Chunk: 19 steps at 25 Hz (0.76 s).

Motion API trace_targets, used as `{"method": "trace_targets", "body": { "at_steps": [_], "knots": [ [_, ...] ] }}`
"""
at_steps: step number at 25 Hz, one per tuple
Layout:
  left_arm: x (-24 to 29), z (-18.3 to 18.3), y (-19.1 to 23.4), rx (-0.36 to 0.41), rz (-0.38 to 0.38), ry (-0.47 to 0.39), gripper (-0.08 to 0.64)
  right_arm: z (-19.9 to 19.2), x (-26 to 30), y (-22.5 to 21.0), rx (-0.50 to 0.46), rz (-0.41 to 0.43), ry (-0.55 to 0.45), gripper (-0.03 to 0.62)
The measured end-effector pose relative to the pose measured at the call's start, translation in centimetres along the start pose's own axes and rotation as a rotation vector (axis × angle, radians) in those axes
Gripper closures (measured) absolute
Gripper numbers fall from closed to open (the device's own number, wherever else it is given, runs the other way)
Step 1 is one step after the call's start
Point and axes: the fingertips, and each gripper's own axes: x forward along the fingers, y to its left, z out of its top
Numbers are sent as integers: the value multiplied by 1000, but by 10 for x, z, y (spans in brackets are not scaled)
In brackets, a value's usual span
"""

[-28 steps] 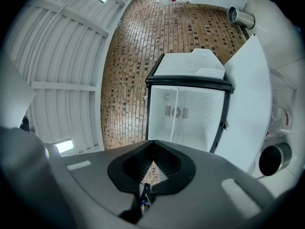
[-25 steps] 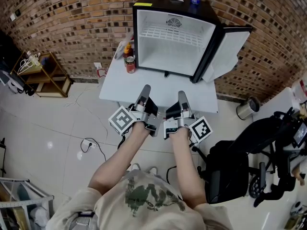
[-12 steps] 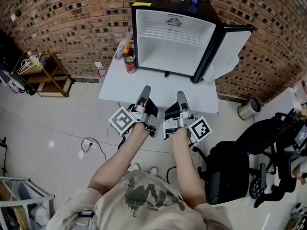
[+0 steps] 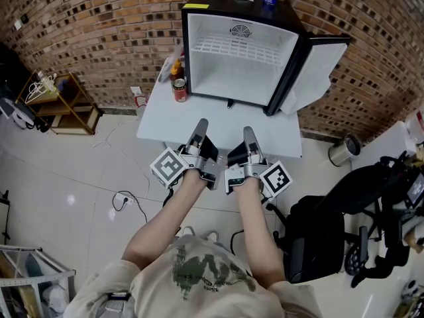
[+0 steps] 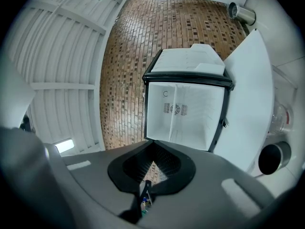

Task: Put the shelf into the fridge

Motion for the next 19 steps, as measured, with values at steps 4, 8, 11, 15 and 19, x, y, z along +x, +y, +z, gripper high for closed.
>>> {"method": "trace_targets", "body": {
  "at_steps": [4,8,11,15,19],
  "knots": [
    [1,2,0,-12,-4,-2,560,-1,2,1,0,5,-2,592],
    [-2,6,4,31,10,3,560,-2,2,1,0,5,-1,592],
    [-2,4,2,2,2,0,560,-3,2,0,-1,4,0,592],
    [-2,6,1,-4,-3,-2,560,-5,2,1,3,4,0,592],
    [-3,7,3,27,7,6,560,-6,1,1,8,3,0,592]
  ]
}}
